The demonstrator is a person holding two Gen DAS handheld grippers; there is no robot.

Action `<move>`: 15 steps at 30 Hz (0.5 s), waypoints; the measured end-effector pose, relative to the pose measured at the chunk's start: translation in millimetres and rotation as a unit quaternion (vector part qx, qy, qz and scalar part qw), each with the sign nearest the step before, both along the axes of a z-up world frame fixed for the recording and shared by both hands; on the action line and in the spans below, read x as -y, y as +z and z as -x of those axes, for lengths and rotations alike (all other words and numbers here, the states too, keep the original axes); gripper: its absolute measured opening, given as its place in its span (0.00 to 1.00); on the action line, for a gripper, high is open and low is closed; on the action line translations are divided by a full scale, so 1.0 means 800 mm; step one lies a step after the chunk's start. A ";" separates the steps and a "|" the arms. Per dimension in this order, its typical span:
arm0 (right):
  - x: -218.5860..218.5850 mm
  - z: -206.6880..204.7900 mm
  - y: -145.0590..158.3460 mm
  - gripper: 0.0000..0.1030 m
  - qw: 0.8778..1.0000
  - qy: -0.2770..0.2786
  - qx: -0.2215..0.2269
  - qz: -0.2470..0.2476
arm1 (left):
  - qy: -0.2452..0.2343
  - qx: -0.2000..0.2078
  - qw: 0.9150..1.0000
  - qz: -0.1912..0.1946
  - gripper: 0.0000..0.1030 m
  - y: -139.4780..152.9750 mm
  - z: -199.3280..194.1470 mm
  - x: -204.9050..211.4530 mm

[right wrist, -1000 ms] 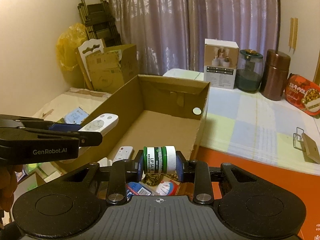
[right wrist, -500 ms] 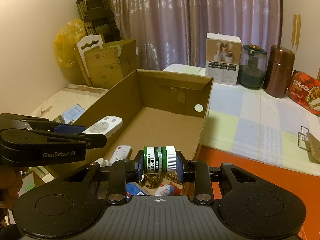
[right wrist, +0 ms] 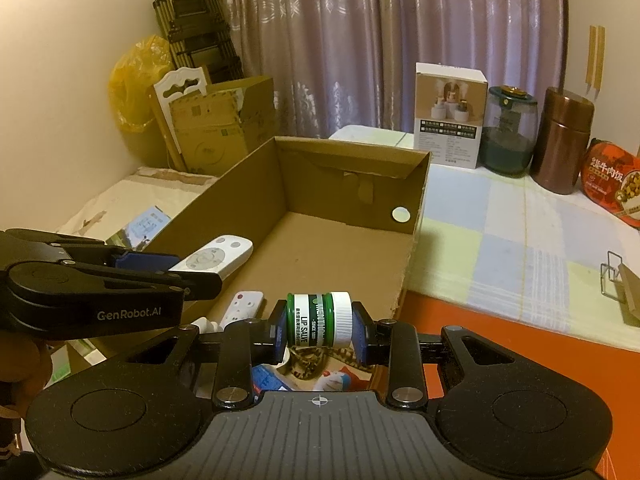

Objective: Organize rigid objects
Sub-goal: 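Open the left gripper to drop the remote into the box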

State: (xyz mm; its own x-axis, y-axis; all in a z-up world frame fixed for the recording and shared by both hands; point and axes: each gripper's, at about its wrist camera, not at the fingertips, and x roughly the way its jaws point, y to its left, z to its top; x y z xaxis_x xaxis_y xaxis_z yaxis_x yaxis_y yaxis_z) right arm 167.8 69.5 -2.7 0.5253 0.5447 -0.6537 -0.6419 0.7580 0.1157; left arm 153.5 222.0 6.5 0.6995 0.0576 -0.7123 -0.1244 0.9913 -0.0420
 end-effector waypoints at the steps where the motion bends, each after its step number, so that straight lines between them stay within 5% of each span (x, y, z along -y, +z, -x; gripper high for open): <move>1: 0.000 0.000 0.000 0.28 1.000 0.000 0.000 0.000 | 0.000 0.000 1.000 0.000 0.34 0.000 -0.001 -0.001; 15: 0.000 -0.002 0.004 0.28 1.000 -0.002 0.000 -0.003 | 0.015 0.014 1.000 0.013 0.35 0.006 0.000 -0.010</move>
